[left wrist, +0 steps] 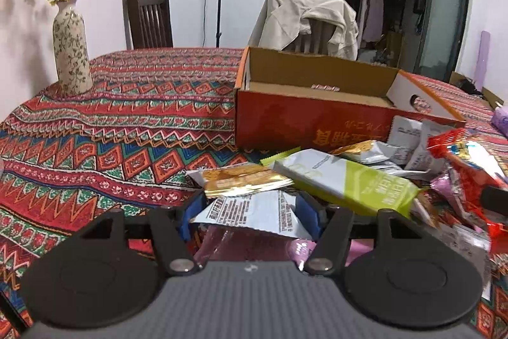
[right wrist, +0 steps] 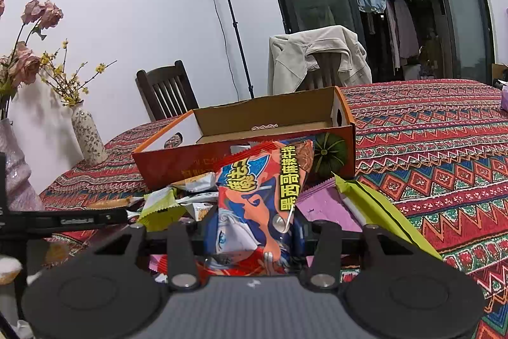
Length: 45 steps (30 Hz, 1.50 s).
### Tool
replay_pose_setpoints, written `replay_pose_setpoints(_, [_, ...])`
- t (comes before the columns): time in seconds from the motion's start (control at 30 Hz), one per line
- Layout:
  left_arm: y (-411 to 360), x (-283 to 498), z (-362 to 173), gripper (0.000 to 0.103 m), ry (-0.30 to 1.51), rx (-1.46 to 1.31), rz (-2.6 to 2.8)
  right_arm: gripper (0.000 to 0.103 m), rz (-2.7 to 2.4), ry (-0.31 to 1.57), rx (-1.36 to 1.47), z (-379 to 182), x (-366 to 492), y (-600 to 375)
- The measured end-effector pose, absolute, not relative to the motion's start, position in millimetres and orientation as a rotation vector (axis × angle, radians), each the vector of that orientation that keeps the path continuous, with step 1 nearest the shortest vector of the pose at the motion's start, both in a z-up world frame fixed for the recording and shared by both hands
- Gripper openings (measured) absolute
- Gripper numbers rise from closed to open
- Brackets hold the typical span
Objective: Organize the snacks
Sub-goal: 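Lift the chip bag with the right gripper and drop it into the orange box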
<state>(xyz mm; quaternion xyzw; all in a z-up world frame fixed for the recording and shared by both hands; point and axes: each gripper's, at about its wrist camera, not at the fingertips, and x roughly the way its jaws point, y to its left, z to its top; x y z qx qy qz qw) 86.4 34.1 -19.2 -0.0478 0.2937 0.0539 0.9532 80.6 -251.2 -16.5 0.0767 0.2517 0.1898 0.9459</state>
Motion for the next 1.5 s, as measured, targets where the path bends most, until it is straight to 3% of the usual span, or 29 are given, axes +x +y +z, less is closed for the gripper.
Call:
replay_pose_setpoints(0.33, [14.6, 53.7, 14.6, 0.064, 0.465, -0.057, 0.039, 0.044, 0.387, 0.49, 0.156, -10.8, 75.1, -253.5])
replay_pose_setpoints(0.7, [-6.2, 68.3, 52.2, 0.064, 0.364, -0.022, 0.009, 0.044, 0.388, 0.435, 0.151, 8.4, 79.9, -251.4])
replay_pose_setpoints(1.17, [-23.3, 141.1, 103.5, 0.064, 0.276, -0.06, 0.032, 0.044, 0.327, 0.339, 0.181, 56.0, 152.5, -246.0])
replay_pose_setpoints(1.5, [-17.3, 215.4, 87.1, 0.064, 0.307, -0.125, 0.118, 0.044, 0.244, 0.375, 0.202, 43.5, 237.1, -225.9])
